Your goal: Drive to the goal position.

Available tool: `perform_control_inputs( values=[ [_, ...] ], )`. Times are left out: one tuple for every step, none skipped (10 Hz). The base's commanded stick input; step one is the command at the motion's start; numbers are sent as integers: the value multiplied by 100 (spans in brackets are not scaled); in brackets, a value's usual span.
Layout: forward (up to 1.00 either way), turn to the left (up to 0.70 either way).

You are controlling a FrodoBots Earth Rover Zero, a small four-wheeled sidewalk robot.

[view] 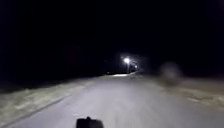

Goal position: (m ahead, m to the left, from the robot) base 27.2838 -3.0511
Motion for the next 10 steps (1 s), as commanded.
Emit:
perform_control_inputs(
  values=[
    [100, 6],
    [100, 11],
    [100, 6],
    [100, 5],
    [100, 5],
    [100, 4],
    [100, 3],
    [100, 0],
    [100, 0],
    [100, 0]
  ],
)
